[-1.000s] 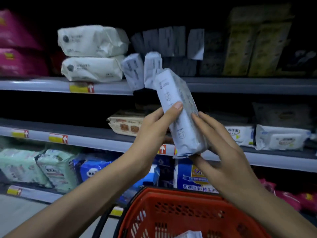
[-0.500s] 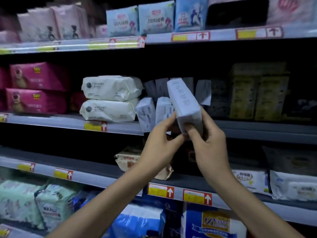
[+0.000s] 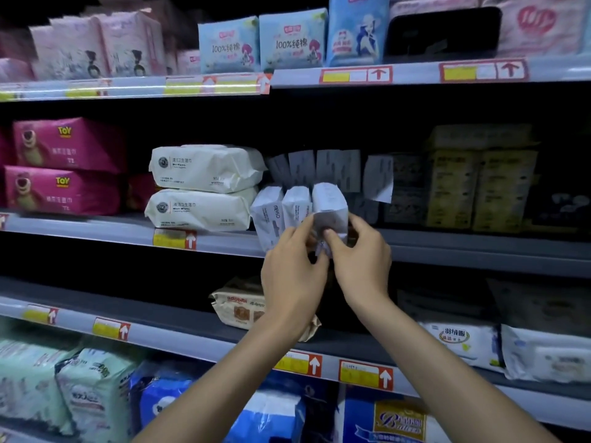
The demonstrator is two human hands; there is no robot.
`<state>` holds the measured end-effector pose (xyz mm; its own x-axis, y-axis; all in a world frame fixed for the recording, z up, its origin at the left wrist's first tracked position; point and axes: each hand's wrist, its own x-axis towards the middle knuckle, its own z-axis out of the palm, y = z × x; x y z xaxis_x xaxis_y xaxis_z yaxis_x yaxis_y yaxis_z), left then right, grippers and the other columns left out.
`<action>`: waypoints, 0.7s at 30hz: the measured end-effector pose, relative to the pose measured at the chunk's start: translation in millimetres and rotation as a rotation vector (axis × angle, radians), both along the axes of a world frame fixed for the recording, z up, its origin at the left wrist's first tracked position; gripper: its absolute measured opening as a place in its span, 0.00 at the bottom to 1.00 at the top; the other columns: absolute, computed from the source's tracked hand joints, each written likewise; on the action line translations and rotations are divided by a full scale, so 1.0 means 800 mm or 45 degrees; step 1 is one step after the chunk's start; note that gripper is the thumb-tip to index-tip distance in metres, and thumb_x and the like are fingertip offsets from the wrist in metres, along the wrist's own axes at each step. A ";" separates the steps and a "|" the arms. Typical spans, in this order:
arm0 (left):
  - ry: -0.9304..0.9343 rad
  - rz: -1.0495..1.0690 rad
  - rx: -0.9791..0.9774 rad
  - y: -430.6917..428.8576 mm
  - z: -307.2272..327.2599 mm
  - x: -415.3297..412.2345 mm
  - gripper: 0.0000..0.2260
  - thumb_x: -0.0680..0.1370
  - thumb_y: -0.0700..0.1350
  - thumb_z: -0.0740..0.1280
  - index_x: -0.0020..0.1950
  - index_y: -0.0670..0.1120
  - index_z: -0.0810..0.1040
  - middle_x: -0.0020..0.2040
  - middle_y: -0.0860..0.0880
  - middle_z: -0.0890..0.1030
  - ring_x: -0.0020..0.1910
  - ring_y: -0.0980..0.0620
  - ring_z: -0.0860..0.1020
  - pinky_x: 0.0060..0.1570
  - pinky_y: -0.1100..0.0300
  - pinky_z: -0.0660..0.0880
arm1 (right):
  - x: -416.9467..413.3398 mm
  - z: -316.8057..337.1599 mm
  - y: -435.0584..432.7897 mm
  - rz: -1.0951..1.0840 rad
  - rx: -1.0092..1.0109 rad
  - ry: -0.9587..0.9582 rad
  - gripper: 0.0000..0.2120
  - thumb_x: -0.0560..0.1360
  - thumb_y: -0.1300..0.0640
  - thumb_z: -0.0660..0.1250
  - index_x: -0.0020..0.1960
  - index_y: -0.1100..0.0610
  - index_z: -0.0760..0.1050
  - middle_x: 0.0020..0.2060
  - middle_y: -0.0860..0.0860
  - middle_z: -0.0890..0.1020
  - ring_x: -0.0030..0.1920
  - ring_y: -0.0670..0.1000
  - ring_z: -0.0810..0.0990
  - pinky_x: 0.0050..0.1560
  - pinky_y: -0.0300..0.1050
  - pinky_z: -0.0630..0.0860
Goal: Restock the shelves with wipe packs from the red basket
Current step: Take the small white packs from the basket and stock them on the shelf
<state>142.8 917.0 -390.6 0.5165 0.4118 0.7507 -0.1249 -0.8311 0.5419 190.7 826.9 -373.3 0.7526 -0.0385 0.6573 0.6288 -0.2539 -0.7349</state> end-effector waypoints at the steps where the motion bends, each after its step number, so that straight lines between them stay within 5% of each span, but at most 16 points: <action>1: -0.002 -0.059 -0.024 0.001 -0.005 -0.003 0.25 0.79 0.48 0.70 0.76 0.59 0.71 0.53 0.58 0.79 0.52 0.56 0.79 0.48 0.56 0.77 | -0.001 0.001 -0.001 0.007 0.010 0.025 0.12 0.76 0.52 0.74 0.59 0.47 0.82 0.46 0.44 0.86 0.50 0.48 0.83 0.48 0.45 0.79; 6: 0.024 -0.231 -0.045 0.003 -0.028 -0.019 0.34 0.78 0.44 0.72 0.81 0.58 0.65 0.67 0.59 0.78 0.66 0.56 0.77 0.62 0.50 0.78 | -0.012 -0.002 -0.015 0.154 0.064 0.122 0.17 0.75 0.50 0.75 0.63 0.47 0.80 0.51 0.41 0.85 0.50 0.40 0.83 0.49 0.37 0.79; 9: 0.065 -0.273 0.023 0.006 -0.040 -0.027 0.32 0.78 0.47 0.72 0.80 0.58 0.66 0.71 0.60 0.75 0.69 0.58 0.75 0.65 0.49 0.77 | -0.026 -0.010 -0.030 0.268 0.065 0.163 0.19 0.78 0.50 0.72 0.68 0.46 0.76 0.53 0.39 0.83 0.55 0.39 0.82 0.58 0.42 0.80; 13: 0.241 -0.261 0.174 0.010 -0.053 -0.044 0.32 0.77 0.59 0.65 0.81 0.59 0.64 0.72 0.60 0.71 0.70 0.56 0.73 0.65 0.49 0.75 | -0.037 -0.033 -0.064 0.182 -0.202 0.188 0.29 0.79 0.49 0.70 0.78 0.46 0.66 0.67 0.47 0.78 0.66 0.46 0.77 0.66 0.51 0.77; 21: 0.544 -0.144 0.597 0.009 -0.102 -0.075 0.38 0.74 0.69 0.54 0.83 0.60 0.58 0.82 0.50 0.62 0.80 0.48 0.62 0.75 0.47 0.64 | -0.061 -0.098 -0.139 0.112 -0.836 0.183 0.48 0.70 0.35 0.74 0.82 0.43 0.53 0.78 0.45 0.62 0.77 0.49 0.63 0.73 0.46 0.66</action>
<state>82.8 924.0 -472.4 0.8308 0.0155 0.5563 -0.0789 -0.9862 0.1454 142.0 715.5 -451.9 0.8165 0.3998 0.4165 0.5749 -0.6289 -0.5235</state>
